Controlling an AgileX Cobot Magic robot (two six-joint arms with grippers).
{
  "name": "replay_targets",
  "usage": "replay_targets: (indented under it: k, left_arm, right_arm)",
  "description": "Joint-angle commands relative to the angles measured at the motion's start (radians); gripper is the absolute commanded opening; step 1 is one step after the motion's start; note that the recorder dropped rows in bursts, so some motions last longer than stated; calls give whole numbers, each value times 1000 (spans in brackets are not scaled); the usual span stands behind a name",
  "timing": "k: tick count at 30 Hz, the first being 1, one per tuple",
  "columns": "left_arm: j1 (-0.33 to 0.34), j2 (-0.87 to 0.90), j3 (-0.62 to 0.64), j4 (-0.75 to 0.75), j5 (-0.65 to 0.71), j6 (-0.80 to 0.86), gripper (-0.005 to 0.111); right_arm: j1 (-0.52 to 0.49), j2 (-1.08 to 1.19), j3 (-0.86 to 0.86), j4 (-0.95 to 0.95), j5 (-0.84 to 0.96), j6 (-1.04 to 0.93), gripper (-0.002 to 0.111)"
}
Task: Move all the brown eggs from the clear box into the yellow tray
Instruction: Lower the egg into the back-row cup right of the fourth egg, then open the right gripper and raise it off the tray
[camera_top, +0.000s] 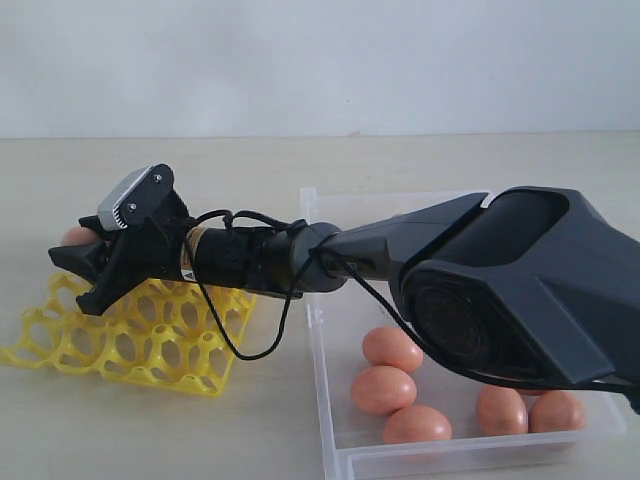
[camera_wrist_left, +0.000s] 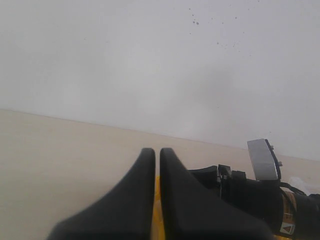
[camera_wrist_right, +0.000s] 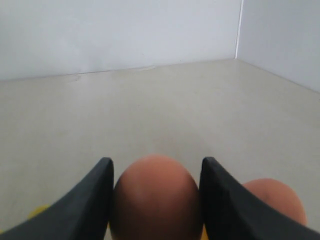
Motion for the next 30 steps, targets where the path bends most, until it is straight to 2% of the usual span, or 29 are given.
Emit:
replay_targets:
  k: [1,7,9,10,11,17,21,22,30]
  left_arm:
    - [-6,4,-4,-1,-2,-1,4]
    - [-6,4,-4,-1,-2,-1,4]
    - [-6,4,-4,-1,-2,-1,4]
    - [-6,4,-4,-1,-2,-1,4]
    - [-6,4,-4,-1,-2,-1,4]
    - [-6,4,-4,-1,-2,-1,4]
    - [-6,4,-4,-1,-2,-1,4]
    - [-6,4,-4,-1,-2,-1,4]
    - [-6,4,-4,-1,-2,-1,4]
  right_arm:
    - [-1,2,4,11,-5,-21,42]
    - [-1,2,4,2,1,-24,43]
    - [-1,2,4,10,-1,-28,55]
    - [-1,2,4,37,1,-28,64]
    - [-1,2,4,58,4,-28,67]
    - [-1,-7,4,68,16,-20,66]
    - [-3,-63,4,60,28,113,66]
    - [-3,-82,4,49,27,151,63]
    - [-3,-213,4,-262,-11,393,10]
